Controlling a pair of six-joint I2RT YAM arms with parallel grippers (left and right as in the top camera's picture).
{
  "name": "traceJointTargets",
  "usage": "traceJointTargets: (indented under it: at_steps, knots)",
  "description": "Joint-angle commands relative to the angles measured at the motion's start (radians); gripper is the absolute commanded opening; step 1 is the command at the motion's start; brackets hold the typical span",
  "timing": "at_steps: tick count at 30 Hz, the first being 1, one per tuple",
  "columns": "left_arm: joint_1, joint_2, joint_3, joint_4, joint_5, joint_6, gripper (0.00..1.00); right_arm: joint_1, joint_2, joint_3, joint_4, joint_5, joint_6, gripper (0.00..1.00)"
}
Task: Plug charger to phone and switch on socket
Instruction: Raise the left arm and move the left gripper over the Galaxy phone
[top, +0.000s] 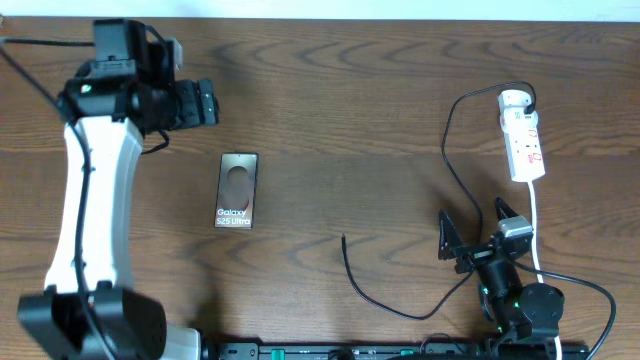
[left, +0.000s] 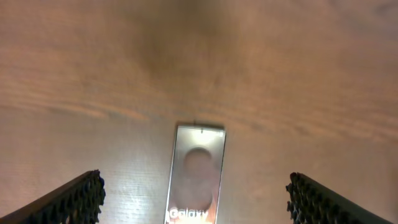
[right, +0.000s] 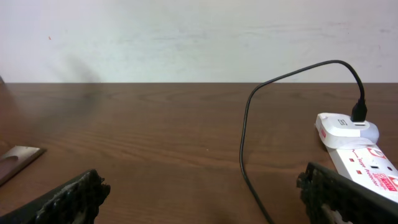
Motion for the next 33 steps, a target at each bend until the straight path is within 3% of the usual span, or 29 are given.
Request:
traceJointTargets:
  at_steps: [1, 3, 4, 5, 7, 8, 9, 10, 20, 33]
  knots:
    - [-0.003, 0.085, 0.005, -0.043, 0.011, -0.001, 0.91, 0.014, -0.006, -0.001, -0.005, 0.004, -0.006, 0.99]
    - [-0.003, 0.129, 0.003, -0.066, 0.011, -0.001, 0.82, 0.014, -0.006, -0.001, -0.005, 0.004, -0.006, 0.99]
    - [-0.005, 0.152, 0.002, -0.075, 0.011, 0.000, 0.52, 0.014, -0.006, -0.001, -0.005, 0.004, -0.006, 0.99]
    - [-0.008, 0.173, 0.000, -0.081, 0.005, -0.001, 0.11, 0.014, -0.006, -0.001, -0.005, 0.004, -0.006, 0.99]
    - [-0.016, 0.205, -0.006, -0.084, 0.000, -0.001, 0.08, 0.014, -0.006, -0.001, -0.005, 0.004, -0.006, 0.99]
    - [-0.022, 0.218, -0.007, -0.085, 0.000, -0.001, 0.37, 0.014, -0.006, -0.001, -0.005, 0.004, -0.006, 0.99]
    - [-0.029, 0.233, -0.007, -0.087, 0.000, -0.001, 0.80, 0.014, -0.006, -0.001, -0.005, 0.004, -0.006, 0.99]
    - [-0.034, 0.242, -0.008, -0.088, 0.000, 0.000, 1.00, 0.014, -0.006, -0.001, -0.005, 0.004, -0.006, 0.99]
    - [-0.136, 0.269, -0.061, -0.061, -0.173, 0.007, 0.99, 0.014, -0.006, -0.001, -0.005, 0.004, -0.006, 0.99]
    - [-0.154, 0.269, -0.171, -0.005, -0.142, -0.014, 0.98, 0.014, -0.006, -0.001, -0.005, 0.004, -0.006, 0.99]
